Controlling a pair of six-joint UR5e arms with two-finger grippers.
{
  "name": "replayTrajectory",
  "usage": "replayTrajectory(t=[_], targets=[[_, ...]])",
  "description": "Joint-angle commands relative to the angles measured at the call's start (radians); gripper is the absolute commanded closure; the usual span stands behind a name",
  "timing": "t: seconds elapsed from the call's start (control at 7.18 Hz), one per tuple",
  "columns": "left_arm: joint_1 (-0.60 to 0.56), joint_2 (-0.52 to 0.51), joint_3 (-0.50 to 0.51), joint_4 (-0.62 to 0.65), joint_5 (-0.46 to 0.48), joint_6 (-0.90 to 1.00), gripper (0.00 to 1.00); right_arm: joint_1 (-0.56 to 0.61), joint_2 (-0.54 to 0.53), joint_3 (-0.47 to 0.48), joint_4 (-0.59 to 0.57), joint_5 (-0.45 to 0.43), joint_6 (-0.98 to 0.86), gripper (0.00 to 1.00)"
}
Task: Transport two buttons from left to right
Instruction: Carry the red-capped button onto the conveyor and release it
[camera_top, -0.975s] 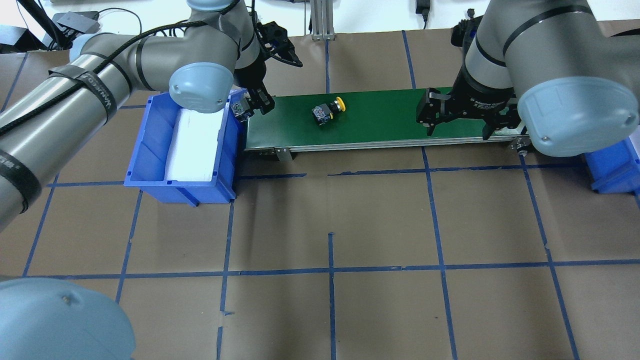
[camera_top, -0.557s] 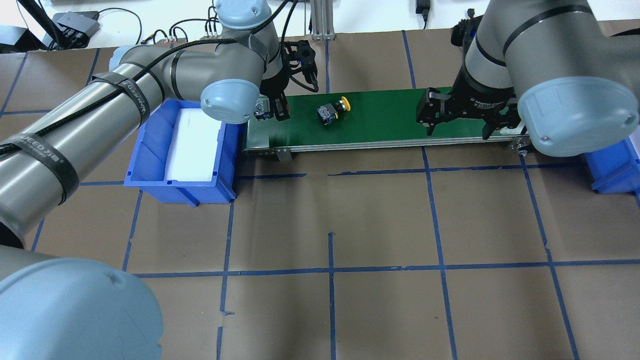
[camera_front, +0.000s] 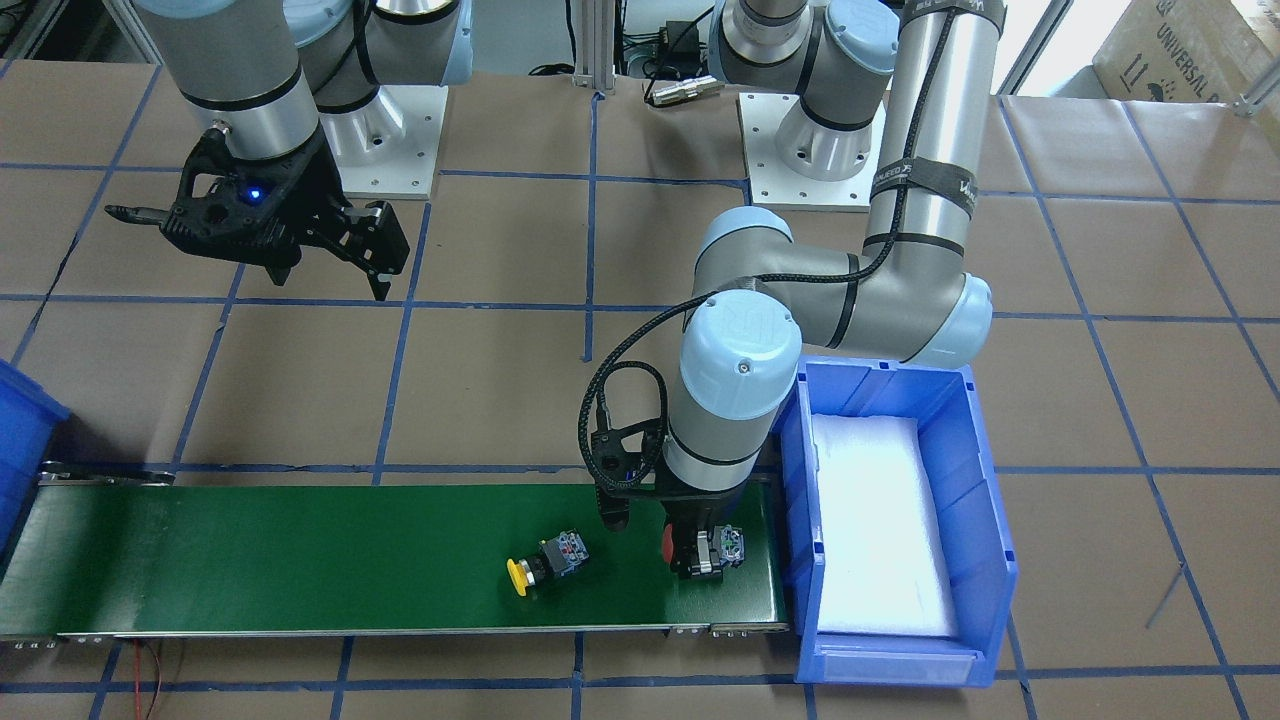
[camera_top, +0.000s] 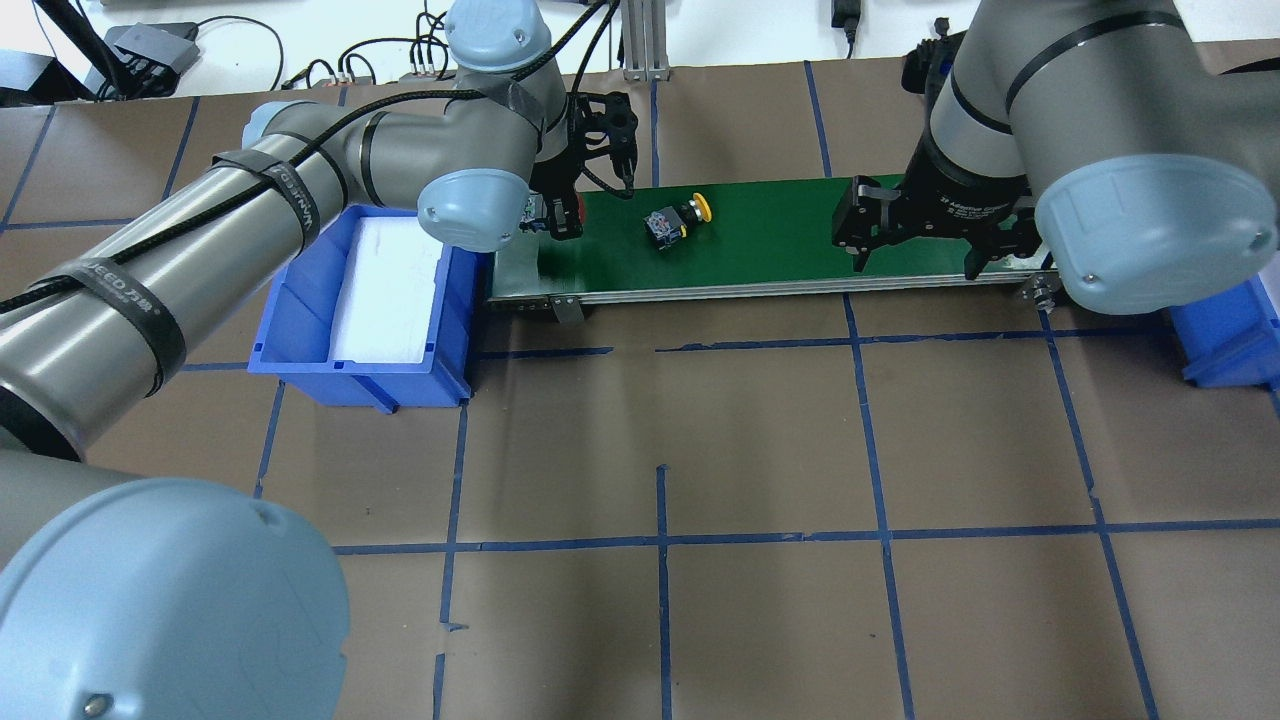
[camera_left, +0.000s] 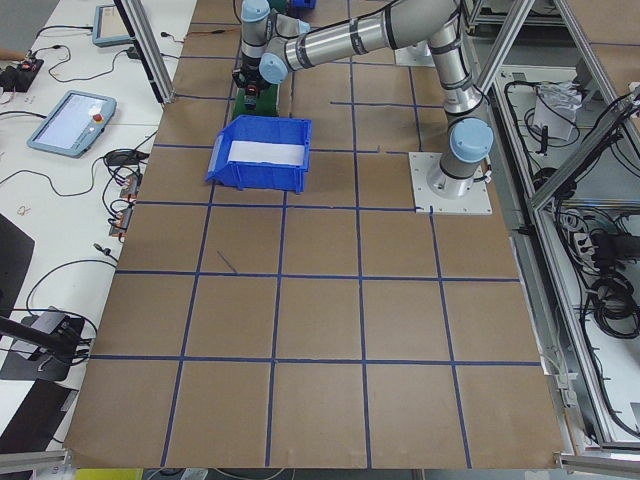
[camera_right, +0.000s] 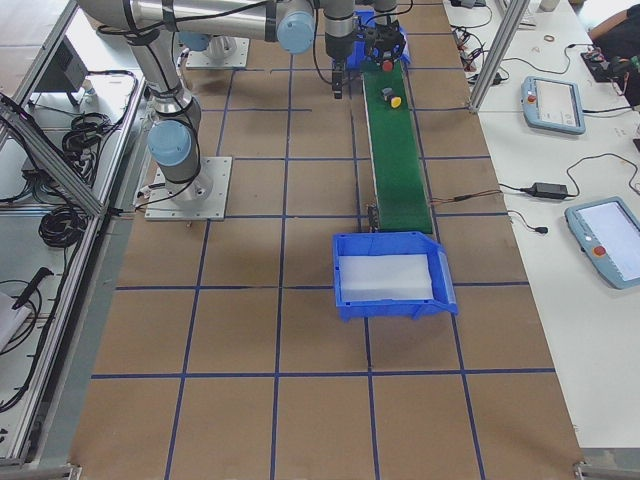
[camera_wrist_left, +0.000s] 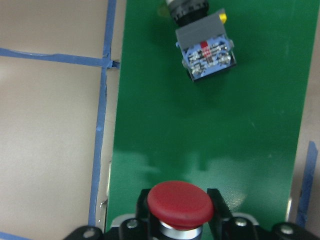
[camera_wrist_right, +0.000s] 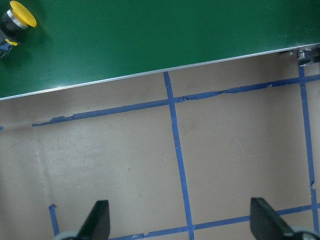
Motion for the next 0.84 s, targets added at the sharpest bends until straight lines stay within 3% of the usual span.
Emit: replayTrajectory(t=[0.0, 0.14, 0.42, 0.7], targets=[[0.000, 0.002, -0.024, 0.001, 0.002, 0.002, 0.31, 0.000, 0.000, 0.000, 0.001, 0.000, 0.000, 0.00], [0.000, 0.013, -0.027, 0.001, 0.003, 0.002, 0.11, 0.000, 0.000, 0.001, 0.002, 0.000, 0.000, 0.00], [0.008, 0.077, -0.028, -0.015, 0.008, -0.028, 0.07, -0.002, 0.000, 0.001, 0.002, 0.000, 0.000, 0.00], [0.137, 0.300, -0.083, -0.271, 0.008, -0.077, 0.00, -0.002, 0.002, 0.001, 0.001, -0.002, 0.000, 0.00]])
